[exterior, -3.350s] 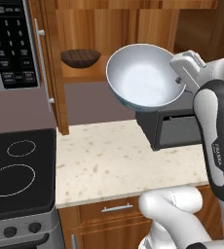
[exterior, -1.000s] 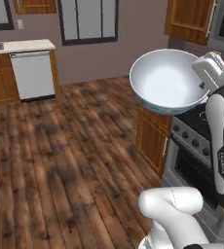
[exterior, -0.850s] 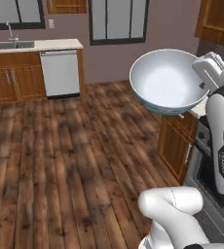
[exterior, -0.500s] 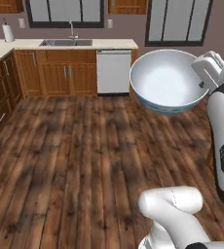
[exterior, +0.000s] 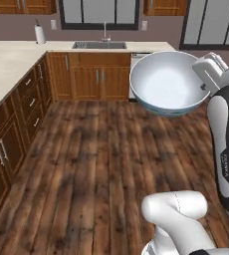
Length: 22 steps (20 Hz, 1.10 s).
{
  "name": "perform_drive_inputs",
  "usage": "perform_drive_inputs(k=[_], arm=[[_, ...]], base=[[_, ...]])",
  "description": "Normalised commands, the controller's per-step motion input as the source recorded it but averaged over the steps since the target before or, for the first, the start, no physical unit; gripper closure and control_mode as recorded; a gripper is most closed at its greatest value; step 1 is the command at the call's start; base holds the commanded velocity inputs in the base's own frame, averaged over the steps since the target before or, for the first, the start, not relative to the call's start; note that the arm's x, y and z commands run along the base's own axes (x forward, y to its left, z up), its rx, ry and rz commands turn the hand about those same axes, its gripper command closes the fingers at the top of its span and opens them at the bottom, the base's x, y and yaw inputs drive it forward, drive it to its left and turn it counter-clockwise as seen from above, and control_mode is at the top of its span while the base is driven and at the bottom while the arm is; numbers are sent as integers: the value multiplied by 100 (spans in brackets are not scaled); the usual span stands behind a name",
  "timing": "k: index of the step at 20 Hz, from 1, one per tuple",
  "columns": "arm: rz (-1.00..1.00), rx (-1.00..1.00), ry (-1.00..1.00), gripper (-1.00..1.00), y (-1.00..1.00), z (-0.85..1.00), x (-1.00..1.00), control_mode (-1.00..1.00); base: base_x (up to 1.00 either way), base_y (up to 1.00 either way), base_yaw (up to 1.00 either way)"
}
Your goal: Take the smaller bowl and place it next to the appetizer plate on the dining counter , and place the larger bowl next to the plate with cooked food.
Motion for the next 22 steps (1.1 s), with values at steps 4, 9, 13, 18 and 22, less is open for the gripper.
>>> perform_drive_inputs(k=[4,9,13,18,22], arm=[[0,0,0,100,0,0,0,100],[0,0,0,100,0,0,0,100],[0,0,0,100,0,0,0,100],[0,0,0,100,0,0,0,100],[0,0,0,100,0,0,0,100]], base=[[99,100,0],[32,100,0],[-11,100,0],[-3,100,-1],[5,100,-5]])
